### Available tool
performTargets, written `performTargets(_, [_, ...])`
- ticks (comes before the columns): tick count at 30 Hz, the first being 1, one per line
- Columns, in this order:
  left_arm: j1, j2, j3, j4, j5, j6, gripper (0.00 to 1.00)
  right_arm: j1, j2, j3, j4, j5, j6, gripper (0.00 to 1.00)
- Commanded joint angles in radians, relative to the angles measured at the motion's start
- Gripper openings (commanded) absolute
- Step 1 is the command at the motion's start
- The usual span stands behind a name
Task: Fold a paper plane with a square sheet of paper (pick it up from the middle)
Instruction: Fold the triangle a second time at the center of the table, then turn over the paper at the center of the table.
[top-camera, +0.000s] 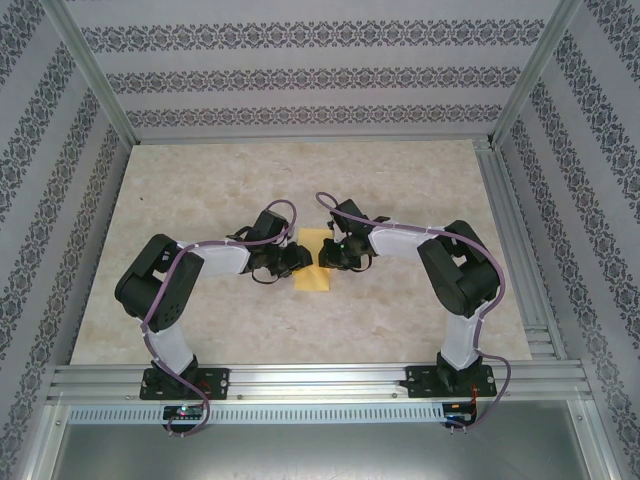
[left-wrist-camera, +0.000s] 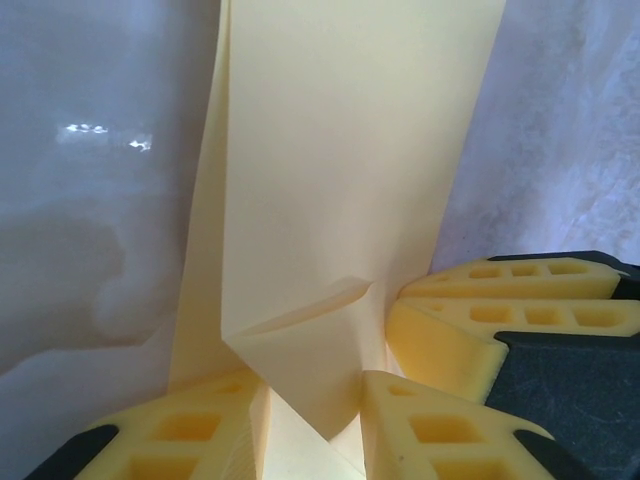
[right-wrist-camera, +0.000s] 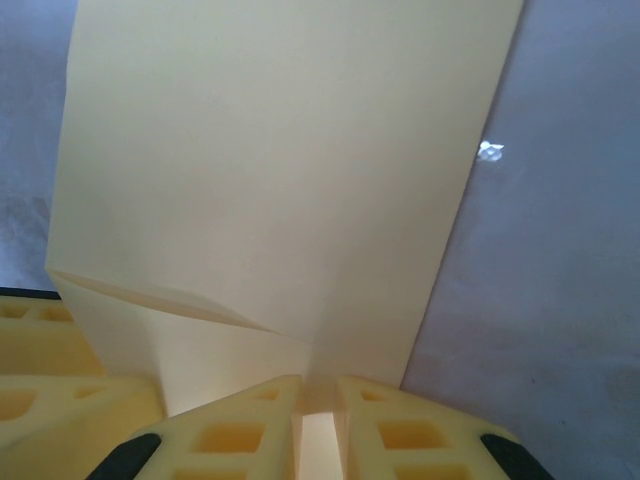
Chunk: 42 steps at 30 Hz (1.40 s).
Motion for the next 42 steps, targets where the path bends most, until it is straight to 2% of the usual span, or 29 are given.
performTargets(1, [-0.016,-0.034,0.029,0.044,-0.006,0.041,0.29,-0.003,0.007,-0.031,0.006,0.026,0.008,0.18])
performTargets(6, [-0.016,-0.063,0.033,0.009,-0.036,0.074,0.25,-0.005,0.008,-0.032,0.008,0.026,0.006,0.18])
performTargets(17, [-0.016,-0.03,0.027,0.049,-0.02,0.074,0.23,-0.005,0.007,-0.034,0.012,0.022,0.009,0.18])
performTargets(26, [-0.016,-0.004,0.049,0.029,-0.034,0.111,0.1,-0.012,-0.042,-0.029,0.014,-0.002,0.012,0.23])
performTargets(29, [-0.017,-0.006,0.065,-0.006,-0.061,0.142,0.06,-0.027,-0.112,-0.03,0.014,0.0,0.015,0.3])
performTargets(32, [-0.017,-0.038,0.087,-0.075,-0.098,0.194,0.04,-0.054,-0.211,-0.049,0.009,0.037,0.023,0.41])
performTargets(35, [-0.018,-0.091,0.127,-0.21,-0.161,0.264,0.03,-0.086,-0.318,-0.086,0.0,0.111,0.021,0.5])
performTargets(37, [-0.018,-0.134,0.169,-0.34,-0.232,0.322,0.03,-0.11,-0.385,-0.122,0.002,0.168,0.014,0.6])
performTargets(42, [-0.044,-0.222,0.296,-0.648,-0.463,0.45,0.03,-0.152,-0.518,-0.211,0.044,0.254,0.001,0.76])
